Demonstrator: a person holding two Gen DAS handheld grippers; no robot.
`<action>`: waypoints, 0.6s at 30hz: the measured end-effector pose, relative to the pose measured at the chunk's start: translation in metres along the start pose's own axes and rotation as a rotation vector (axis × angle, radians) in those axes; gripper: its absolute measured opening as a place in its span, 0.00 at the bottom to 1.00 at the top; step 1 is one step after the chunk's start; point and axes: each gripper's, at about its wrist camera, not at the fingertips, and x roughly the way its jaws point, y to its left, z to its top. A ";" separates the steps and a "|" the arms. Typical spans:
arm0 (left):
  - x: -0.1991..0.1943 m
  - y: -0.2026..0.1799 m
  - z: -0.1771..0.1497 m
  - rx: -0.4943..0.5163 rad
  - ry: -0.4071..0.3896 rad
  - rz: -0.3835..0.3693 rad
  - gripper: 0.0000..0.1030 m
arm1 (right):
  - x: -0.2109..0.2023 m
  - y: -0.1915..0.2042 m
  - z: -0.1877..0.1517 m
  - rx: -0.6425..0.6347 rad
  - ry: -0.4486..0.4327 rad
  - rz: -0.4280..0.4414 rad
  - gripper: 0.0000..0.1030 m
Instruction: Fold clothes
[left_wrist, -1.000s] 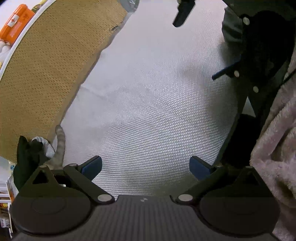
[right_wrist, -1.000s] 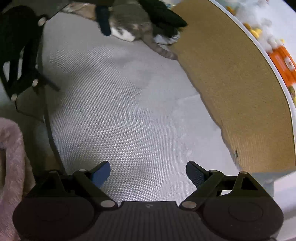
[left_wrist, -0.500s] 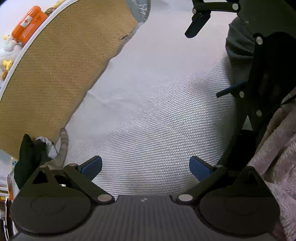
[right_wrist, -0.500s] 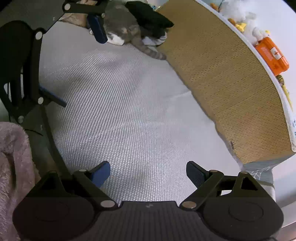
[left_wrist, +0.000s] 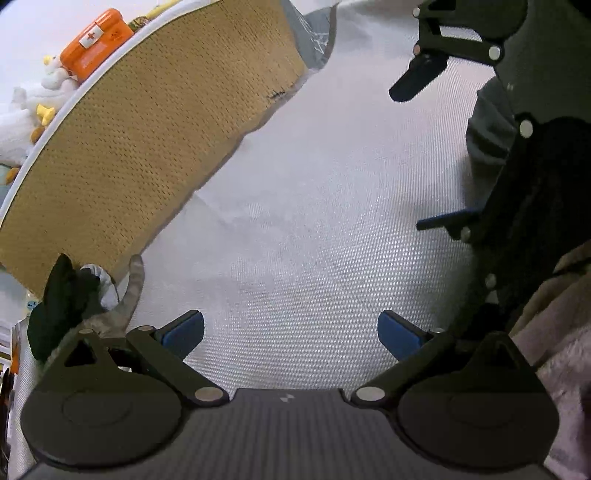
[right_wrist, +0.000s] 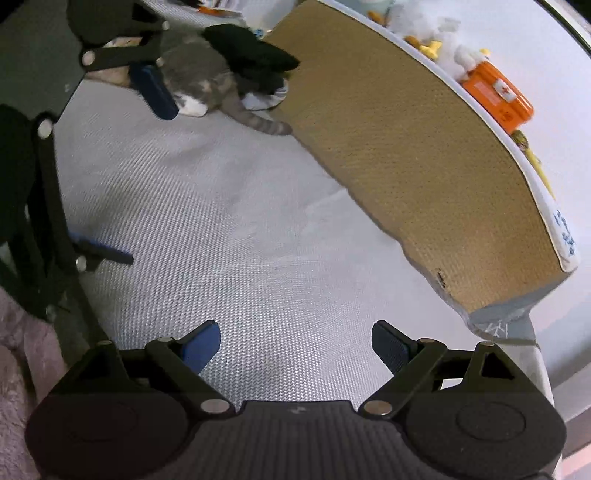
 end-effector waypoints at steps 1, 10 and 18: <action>0.001 0.000 0.001 -0.001 -0.003 0.005 1.00 | -0.001 0.000 -0.001 0.003 -0.001 -0.005 0.89; -0.006 0.003 0.004 -0.098 -0.032 0.034 1.00 | -0.007 0.000 -0.004 0.029 -0.045 -0.040 0.89; -0.012 0.009 0.003 -0.158 -0.055 0.067 1.00 | -0.012 -0.003 -0.003 0.074 -0.072 -0.074 0.89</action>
